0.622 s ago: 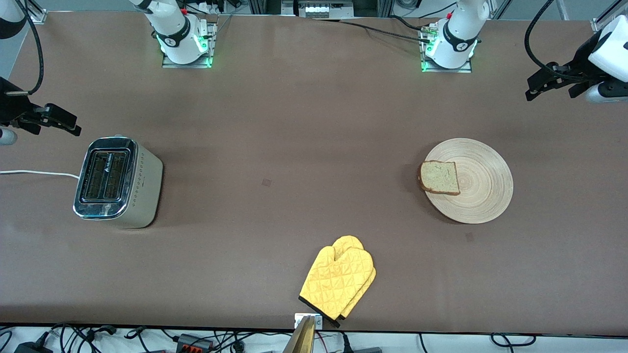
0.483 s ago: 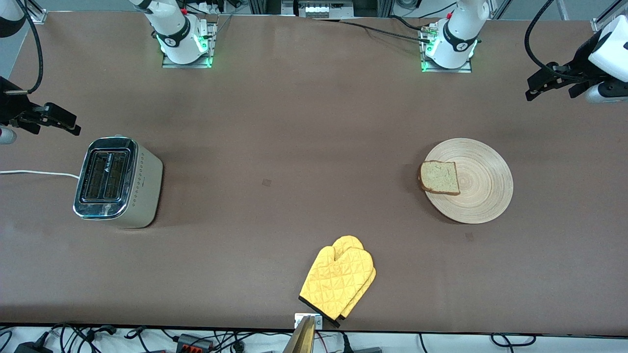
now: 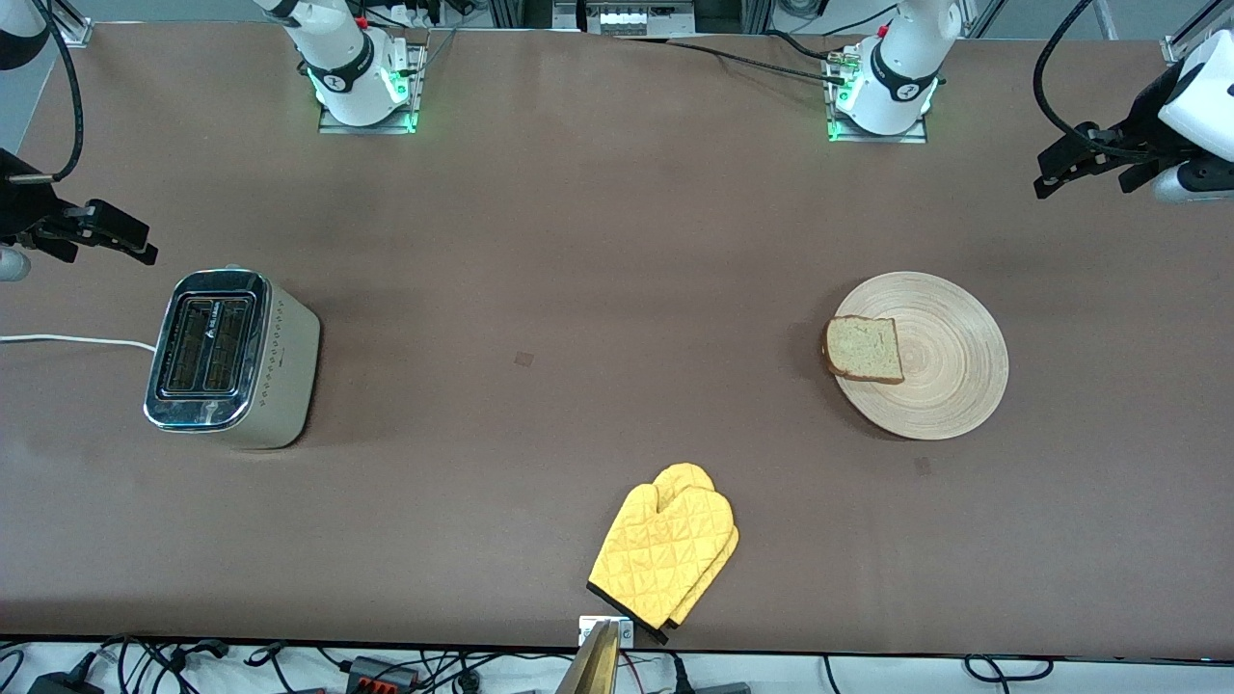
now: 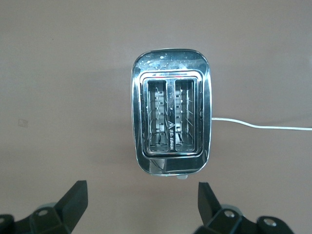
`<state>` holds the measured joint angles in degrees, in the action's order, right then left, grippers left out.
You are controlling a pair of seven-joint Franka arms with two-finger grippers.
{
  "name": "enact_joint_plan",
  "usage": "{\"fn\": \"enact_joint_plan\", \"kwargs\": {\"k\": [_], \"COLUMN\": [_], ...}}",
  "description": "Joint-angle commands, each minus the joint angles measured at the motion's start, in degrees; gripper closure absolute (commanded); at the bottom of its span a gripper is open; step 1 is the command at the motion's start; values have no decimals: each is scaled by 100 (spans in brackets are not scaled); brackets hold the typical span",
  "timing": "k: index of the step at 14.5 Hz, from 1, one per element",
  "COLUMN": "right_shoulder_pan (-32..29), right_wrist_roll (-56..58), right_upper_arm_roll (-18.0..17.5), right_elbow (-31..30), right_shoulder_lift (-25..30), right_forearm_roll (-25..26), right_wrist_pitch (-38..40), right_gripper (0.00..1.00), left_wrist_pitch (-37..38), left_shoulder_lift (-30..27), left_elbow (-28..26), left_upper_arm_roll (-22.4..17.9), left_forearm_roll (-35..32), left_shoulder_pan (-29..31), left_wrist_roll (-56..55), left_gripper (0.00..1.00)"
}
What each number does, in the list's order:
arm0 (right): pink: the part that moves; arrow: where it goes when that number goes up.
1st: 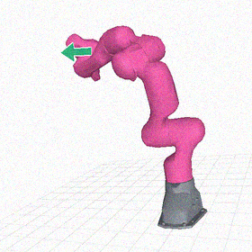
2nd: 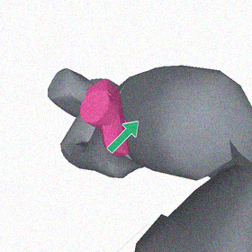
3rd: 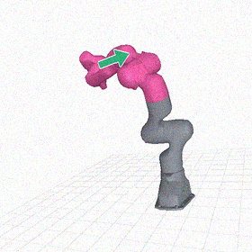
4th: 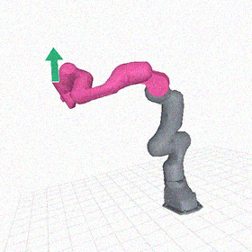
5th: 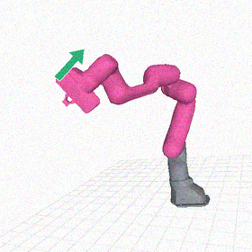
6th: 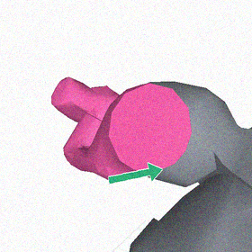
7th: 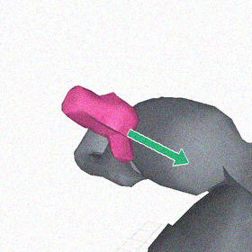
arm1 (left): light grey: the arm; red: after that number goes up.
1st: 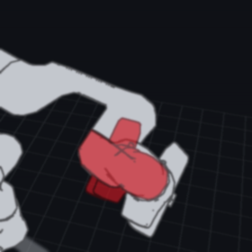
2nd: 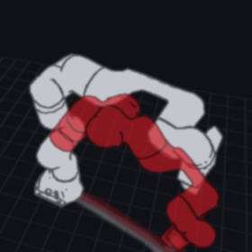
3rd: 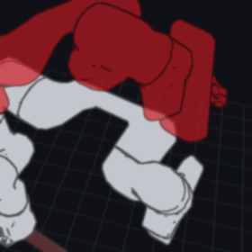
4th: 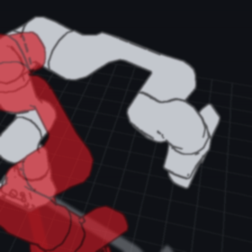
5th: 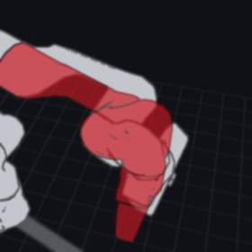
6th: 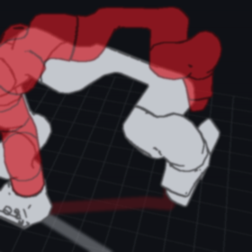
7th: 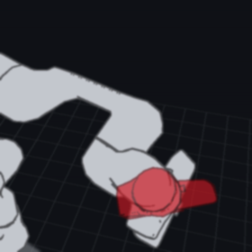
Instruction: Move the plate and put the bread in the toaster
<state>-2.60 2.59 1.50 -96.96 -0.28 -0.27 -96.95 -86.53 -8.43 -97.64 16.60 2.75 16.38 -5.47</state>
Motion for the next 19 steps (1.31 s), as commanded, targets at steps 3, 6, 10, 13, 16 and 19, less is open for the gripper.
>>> {"fn": "enact_joint_plan", "kwargs": {"k": [3,6,10,13,16,19], "right_shoulder_pan": [-4,-4,-4,22,66,57], "right_wrist_roll": [57,13,-4,-4,-4,-4], "right_upper_arm_roll": [-1,-1,-1,-10,-1,-1], "right_elbow": [20,55,55,55,63,90], "right_shoulder_lift": [-24,-33,-33,-130,-183,-244], "right_forearm_roll": [-34,-61,-52,-43,-52,-60], "right_wrist_pitch": [-113,-149,-122,-131,-175,-333], "right_gripper": [0,0,0,0,0,0], "left_wrist_pitch": [-22,-31,109,206,434,339], "left_shoulder_lift": [209,613,1342,1554,1625,2159], "left_elbow": [96,272,404,439,431,439], "left_upper_arm_roll": [-7,-17,-25,-25,-25,-25], "left_forearm_roll": [86,77,60,95,86,574], "left_shoulder_pan": [41,128,278,603,674,1023], "left_wrist_roll": [29,-33,54,64,72,134], "left_gripper": [0,0,0,0,0,0]}}
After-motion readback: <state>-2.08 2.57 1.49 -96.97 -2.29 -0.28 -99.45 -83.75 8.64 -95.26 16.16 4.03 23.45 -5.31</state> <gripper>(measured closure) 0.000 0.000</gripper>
